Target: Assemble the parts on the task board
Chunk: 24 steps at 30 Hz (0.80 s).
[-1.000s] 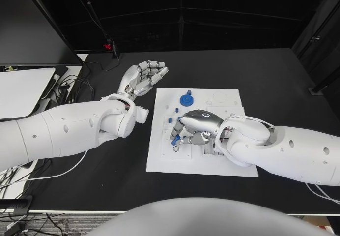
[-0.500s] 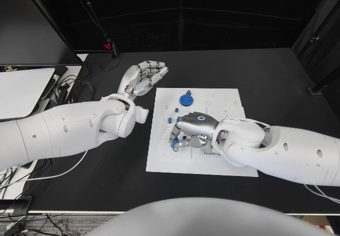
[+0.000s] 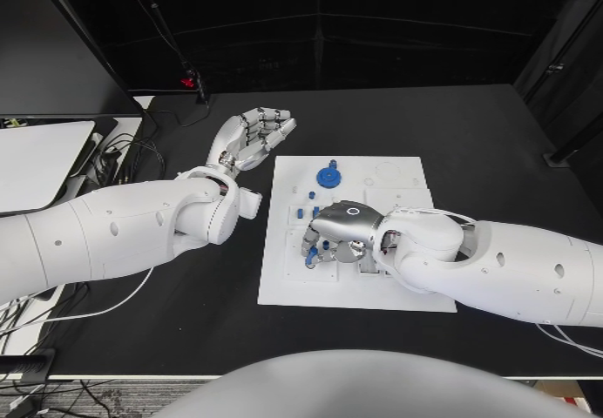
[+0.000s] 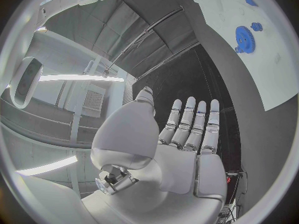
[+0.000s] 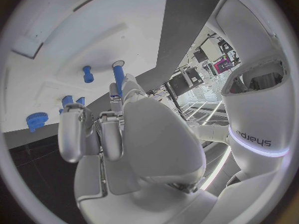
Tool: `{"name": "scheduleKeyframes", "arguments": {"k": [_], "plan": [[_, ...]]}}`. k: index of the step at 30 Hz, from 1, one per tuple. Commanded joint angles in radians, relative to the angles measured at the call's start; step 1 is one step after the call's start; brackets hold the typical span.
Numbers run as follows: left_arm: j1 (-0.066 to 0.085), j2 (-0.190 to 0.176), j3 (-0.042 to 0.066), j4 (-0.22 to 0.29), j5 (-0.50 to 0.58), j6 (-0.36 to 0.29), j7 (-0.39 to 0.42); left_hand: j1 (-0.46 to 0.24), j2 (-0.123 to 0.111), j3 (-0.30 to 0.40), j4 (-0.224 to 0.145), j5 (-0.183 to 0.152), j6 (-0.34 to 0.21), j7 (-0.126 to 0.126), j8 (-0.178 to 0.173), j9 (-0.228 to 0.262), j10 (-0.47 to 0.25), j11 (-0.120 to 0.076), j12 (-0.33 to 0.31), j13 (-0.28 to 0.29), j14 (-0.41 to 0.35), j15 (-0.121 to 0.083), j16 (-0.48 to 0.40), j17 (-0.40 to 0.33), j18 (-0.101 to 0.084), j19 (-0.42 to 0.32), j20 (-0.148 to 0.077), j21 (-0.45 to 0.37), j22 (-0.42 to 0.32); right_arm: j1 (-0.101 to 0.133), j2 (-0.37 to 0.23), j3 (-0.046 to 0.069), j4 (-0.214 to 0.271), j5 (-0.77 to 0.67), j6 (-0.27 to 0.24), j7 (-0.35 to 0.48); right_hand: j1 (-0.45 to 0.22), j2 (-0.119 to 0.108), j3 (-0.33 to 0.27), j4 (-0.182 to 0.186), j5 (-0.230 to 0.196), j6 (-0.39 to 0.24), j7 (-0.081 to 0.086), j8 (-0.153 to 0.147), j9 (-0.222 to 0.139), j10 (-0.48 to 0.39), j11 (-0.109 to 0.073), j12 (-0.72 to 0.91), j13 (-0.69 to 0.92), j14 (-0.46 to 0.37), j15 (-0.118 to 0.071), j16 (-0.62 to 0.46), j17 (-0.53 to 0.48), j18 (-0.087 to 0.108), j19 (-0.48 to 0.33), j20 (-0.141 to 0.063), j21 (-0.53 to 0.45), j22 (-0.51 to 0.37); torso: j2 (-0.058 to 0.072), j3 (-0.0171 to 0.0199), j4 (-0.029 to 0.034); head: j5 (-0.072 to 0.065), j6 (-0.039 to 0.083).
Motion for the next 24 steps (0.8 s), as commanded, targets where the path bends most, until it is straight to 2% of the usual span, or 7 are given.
{"name": "scheduleKeyframes", "arguments": {"k": [1,11,19,24], "plan": [[0.002,0.000,0.001,0.002,0.000,0.004,0.070,0.001,0.011,-0.005,0.000,0.006,-0.007,0.117,0.005,-0.001,-0.006,0.001,0.004,-0.002,-0.006,-0.001,0.006,-0.002,-0.008,0.007,-0.001,0.004,-0.001,0.001,0.003,0.000,-0.001,-0.014,0.033,-0.009,0.005,0.003,0.005,0.000,0.003,0.002,0.003,0.004,0.000,0.013,-0.008,-0.001,0.002,0.081,0.003,0.005,0.150,0.003,0.027,-0.004,0.004,0.201,0.000,-0.0008,0.0004,-0.001,0.000],[0.002,-0.001,0.001,0.003,0.000,0.002,0.072,0.002,0.013,-0.006,0.000,0.007,-0.007,0.117,0.006,-0.001,-0.006,0.001,0.005,-0.002,-0.006,0.000,0.007,-0.003,-0.008,0.008,-0.001,0.004,0.000,0.001,0.009,0.000,-0.005,-0.025,0.064,-0.024,0.005,0.003,0.005,0.001,0.003,0.000,0.004,0.002,-0.001,0.013,-0.007,-0.004,0.002,0.080,0.003,0.004,0.148,0.003,0.026,-0.003,0.002,0.200,0.000,0.0005,0.0015,-0.003,0.000],[0.002,-0.002,0.001,0.002,0.000,0.002,0.071,0.002,0.013,-0.006,0.000,0.007,-0.007,0.117,0.006,-0.001,-0.006,0.001,0.005,-0.002,-0.006,-0.001,0.007,-0.003,-0.008,0.009,-0.001,0.004,0.000,0.000,0.009,0.000,-0.004,-0.040,0.086,-0.036,0.005,0.003,0.006,0.002,0.003,-0.001,0.005,0.001,-0.001,0.012,-0.006,-0.006,0.002,0.080,0.004,0.004,0.147,0.004,0.025,-0.003,0.001,0.200,0.000,0.0001,-0.0004,-0.002,0.000],[0.001,0.000,0.001,0.000,0.000,0.003,0.071,0.002,0.014,-0.006,0.000,0.007,-0.007,0.117,0.007,-0.002,-0.006,0.001,0.006,-0.002,-0.006,-0.001,0.008,-0.003,-0.008,0.008,-0.001,0.004,-0.001,0.000,0.012,0.000,-0.002,-0.042,0.093,-0.038,0.004,0.003,0.005,0.003,0.003,-0.002,0.005,0.000,-0.002,0.012,-0.005,-0.008,0.002,0.080,0.005,0.003,0.146,0.004,0.024,-0.002,0.000,0.199,-0.001,0.0003,0.0000,-0.006,0.000]]}}
